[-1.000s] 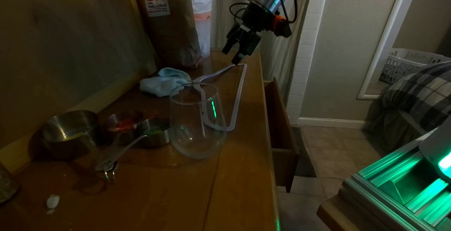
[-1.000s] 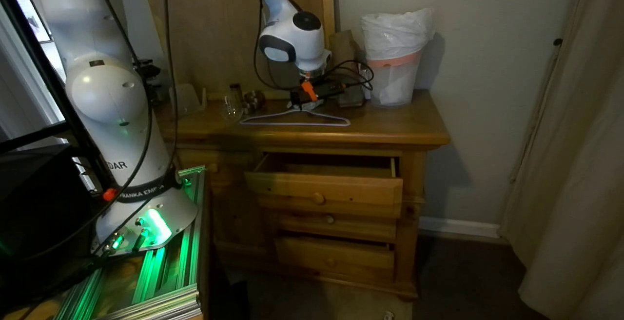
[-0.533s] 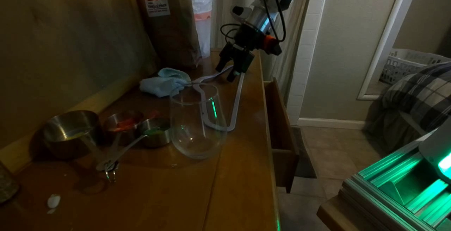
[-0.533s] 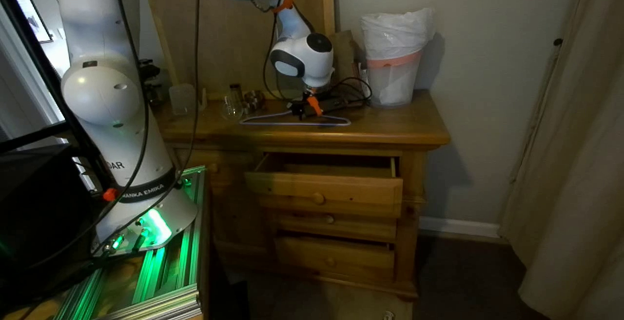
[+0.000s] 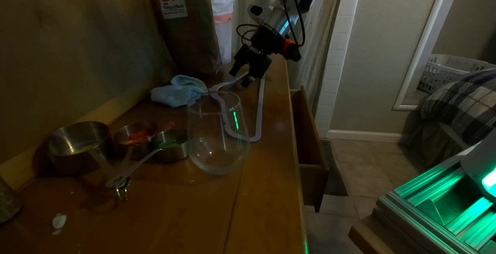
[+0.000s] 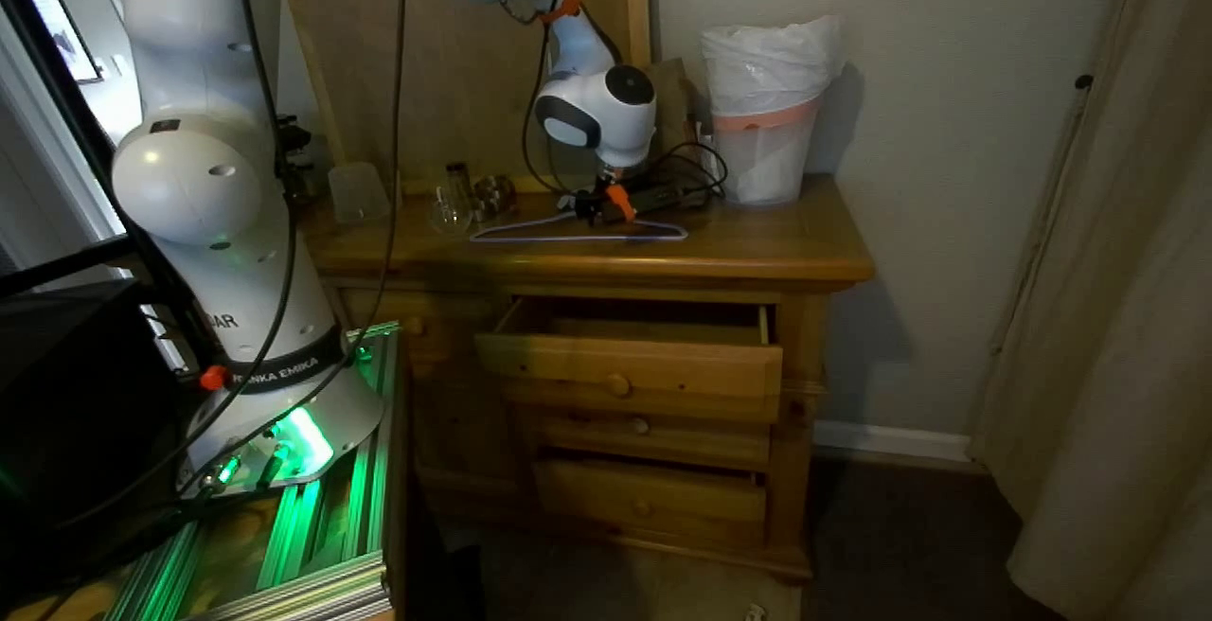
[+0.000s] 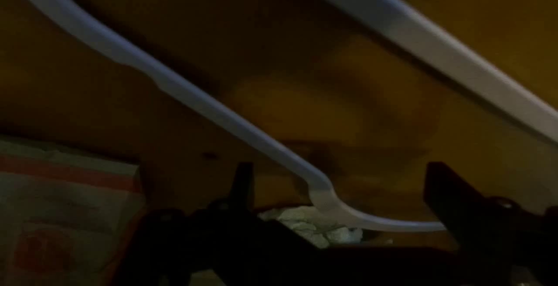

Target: Open the topmost drawer on the right then place the hanger inside the drawer.

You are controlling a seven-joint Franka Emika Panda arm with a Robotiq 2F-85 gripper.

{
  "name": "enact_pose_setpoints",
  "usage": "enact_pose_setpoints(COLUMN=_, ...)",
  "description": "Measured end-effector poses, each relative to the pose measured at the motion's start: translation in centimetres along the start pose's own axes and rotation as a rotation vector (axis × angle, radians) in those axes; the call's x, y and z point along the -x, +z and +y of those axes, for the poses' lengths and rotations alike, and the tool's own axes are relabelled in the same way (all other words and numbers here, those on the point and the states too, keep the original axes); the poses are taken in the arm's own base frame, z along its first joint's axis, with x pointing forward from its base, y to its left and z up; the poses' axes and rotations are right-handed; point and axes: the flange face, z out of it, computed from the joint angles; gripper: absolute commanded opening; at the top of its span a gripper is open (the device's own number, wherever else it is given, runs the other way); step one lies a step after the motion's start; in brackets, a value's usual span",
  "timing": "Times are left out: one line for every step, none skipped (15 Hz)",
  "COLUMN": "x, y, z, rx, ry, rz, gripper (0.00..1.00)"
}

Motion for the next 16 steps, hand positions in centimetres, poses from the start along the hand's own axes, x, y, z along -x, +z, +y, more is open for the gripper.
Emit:
enact_pose_setpoints(x=-0.2, y=0.0, z=0.2, rx=0.004, ry=-0.003, rz=0.015, gripper=1.0)
enact_pose_setpoints(x=-0.4, y=0.1, z=0.4, rx=0.006, ry=-0.004, rz=0.03, gripper=1.0)
enact_pose_setpoints(x=-0.4, y=0.1, z=0.5, rx=0.007, ry=-0.002, rz=0.038, gripper=1.0)
enact_pose_setpoints(x=-0.4, y=0.2, z=0.7, rx=0.008, ry=0.003, rz=0.045, gripper=1.0)
enact_pose_setpoints(x=-0.3, y=0.3, z=0.8, rx=0.009, ry=0.01, rz=0.049, gripper=0.79)
enact_pose_setpoints(x=-0.2, y=0.5, z=1.0, rx=0.011, ry=0.018, rz=0.054, gripper=0.72)
enact_pose_setpoints(x=0.0, y=0.7, z=1.1, rx=0.012, ry=0.025, rz=0.058, gripper=0.66)
enact_pose_setpoints(x=0.2, y=1.0, z=1.2, rx=0.012, ry=0.031, rz=0.06, gripper=0.61)
enact_pose_setpoints(x=0.3, y=1.2, z=1.3, rx=0.01, ry=0.035, rz=0.061, gripper=0.66)
enact_pose_setpoints(x=0.4, y=1.4, z=1.4, rx=0.008, ry=0.037, rz=0.063, gripper=0.45)
enact_pose_setpoints(x=0.4, y=1.6, z=1.5, rx=0.003, ry=0.038, rz=0.07, gripper=0.42)
enact_pose_setpoints(x=0.4, y=1.6, z=1.5, rx=0.003, ry=0.039, rz=0.071, gripper=0.4)
enact_pose_setpoints(x=0.4, y=1.6, z=1.5, rx=0.001, ry=0.039, rz=0.073, gripper=0.32)
enact_pose_setpoints(x=0.4, y=1.6, z=1.5, rx=0.0, ry=0.039, rz=0.075, gripper=0.26)
enact_pose_setpoints(x=0.4, y=1.6, z=1.5, rx=-0.001, ry=0.039, rz=0.076, gripper=0.19)
enact_pose_setpoints(x=0.4, y=1.6, z=1.6, rx=-0.001, ry=0.038, rz=0.078, gripper=0.11)
